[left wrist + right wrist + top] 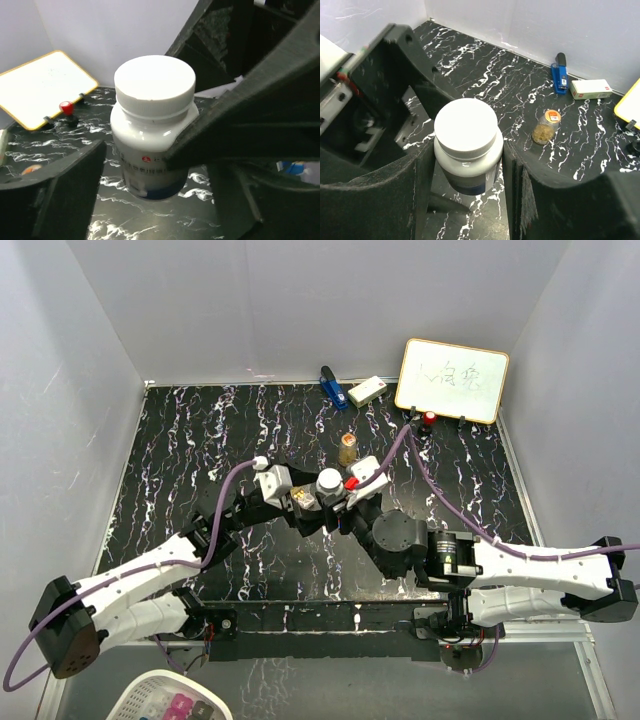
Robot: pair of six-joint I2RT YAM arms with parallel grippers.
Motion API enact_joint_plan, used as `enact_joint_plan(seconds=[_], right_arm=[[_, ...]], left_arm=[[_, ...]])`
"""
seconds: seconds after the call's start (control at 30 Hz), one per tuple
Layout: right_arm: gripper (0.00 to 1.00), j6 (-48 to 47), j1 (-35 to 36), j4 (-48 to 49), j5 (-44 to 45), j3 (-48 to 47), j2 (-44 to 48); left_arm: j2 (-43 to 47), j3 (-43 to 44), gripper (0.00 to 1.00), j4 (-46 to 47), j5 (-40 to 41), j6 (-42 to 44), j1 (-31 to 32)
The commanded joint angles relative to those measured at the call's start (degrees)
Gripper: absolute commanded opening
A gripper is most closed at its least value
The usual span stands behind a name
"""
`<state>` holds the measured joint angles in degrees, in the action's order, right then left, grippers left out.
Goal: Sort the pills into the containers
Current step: Place the pill bottle at the center of the board.
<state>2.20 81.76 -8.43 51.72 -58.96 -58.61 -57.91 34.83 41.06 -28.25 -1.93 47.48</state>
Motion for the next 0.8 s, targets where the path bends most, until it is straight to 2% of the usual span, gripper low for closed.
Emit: enact_joint_plan(seconds=[0.0, 0.2, 0.3, 0.47, 0.6, 0.77], right_arm=[[0.00, -2.32, -0.02, 6.60, 5.67, 0.81, -1.01], [0.00, -3.28, -2.48, 9.83, 6.58, 0.69, -2.25], [0.00, -1.95, -8.41, 11.27, -0.11, 0.81, -1.78], [0.00, 2.60, -24.61, 12.35, -16.36, 0.16, -4.30], [0.00, 2.86, -33.87, 14.89, -25.21, -2.29, -11.23], [0.00, 3.33, -40.08, 20.14, -31.99, -4.97, -21.28]], left_arm=[[3.87, 0.11, 0.97, -0.44, 5.21, 2.55, 0.24], [5.96, -1.05, 0.99, -5.64, 11.22, 4.22, 0.21], [7.27, -2.08, 0.99, -8.33, 16.23, 4.21, 0.26], [9.90, -4.63, 0.99, -9.49, 26.90, 2.30, 0.19], [10.69, -5.54, 0.99, -11.21, 34.49, 1.69, 0.19], [12.18, -7.78, 0.99, -9.16, 39.02, 0.93, 0.23]])
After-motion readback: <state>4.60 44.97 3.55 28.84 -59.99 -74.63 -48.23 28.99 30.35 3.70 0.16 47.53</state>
